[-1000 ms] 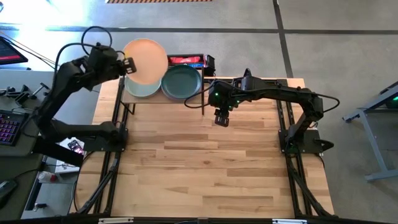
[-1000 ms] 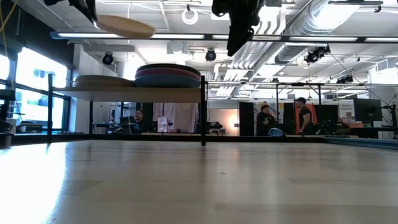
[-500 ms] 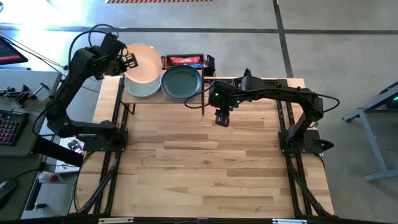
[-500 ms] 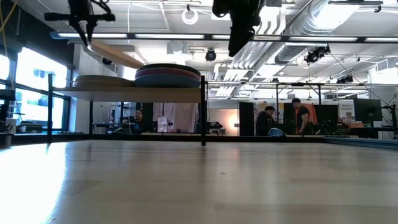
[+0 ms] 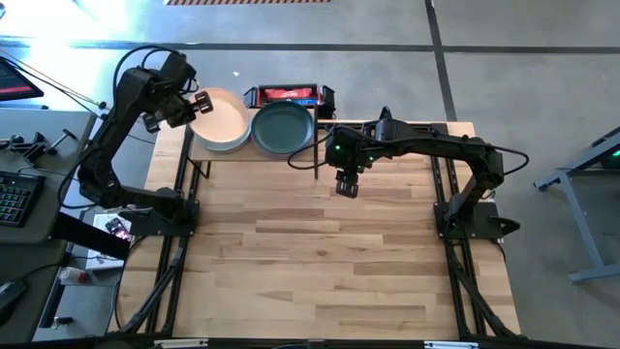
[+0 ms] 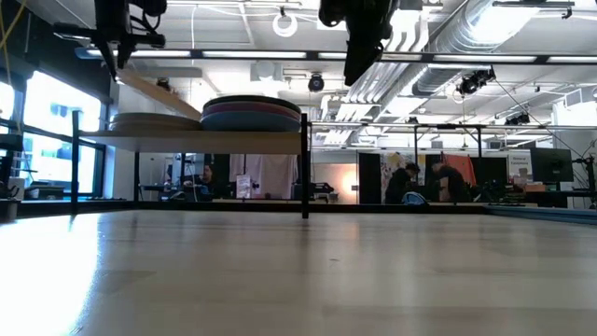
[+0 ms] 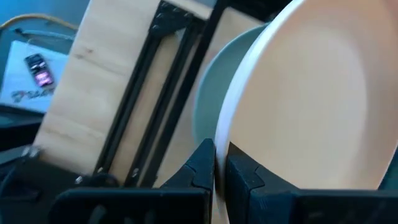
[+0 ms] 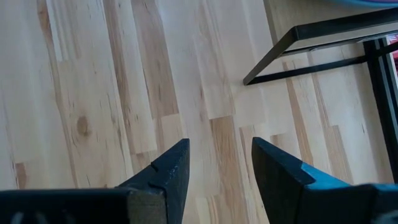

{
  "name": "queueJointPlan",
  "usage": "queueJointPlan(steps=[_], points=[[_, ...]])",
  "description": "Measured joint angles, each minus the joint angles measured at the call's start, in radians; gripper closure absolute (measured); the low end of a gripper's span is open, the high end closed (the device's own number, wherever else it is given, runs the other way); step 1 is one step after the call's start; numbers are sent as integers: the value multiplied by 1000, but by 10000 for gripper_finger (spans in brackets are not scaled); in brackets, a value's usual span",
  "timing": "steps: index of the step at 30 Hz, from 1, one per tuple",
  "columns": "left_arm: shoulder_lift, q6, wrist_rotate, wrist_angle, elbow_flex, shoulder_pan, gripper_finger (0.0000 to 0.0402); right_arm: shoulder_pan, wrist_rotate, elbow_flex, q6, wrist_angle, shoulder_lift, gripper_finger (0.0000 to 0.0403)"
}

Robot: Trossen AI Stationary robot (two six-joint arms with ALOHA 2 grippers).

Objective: Place and stack plates onto a shelf
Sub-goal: Stack the light red plate on top of the light green plate on the shelf

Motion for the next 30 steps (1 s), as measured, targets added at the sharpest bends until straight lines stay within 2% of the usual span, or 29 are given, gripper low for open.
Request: queueJointPlan(steps=[14,30], points=[[54,35,48,-9,0,36,396,0,0,0,0,0,0,251],[94,37,46,-3,0,34,388,0,0,0,3,-1,0,251]])
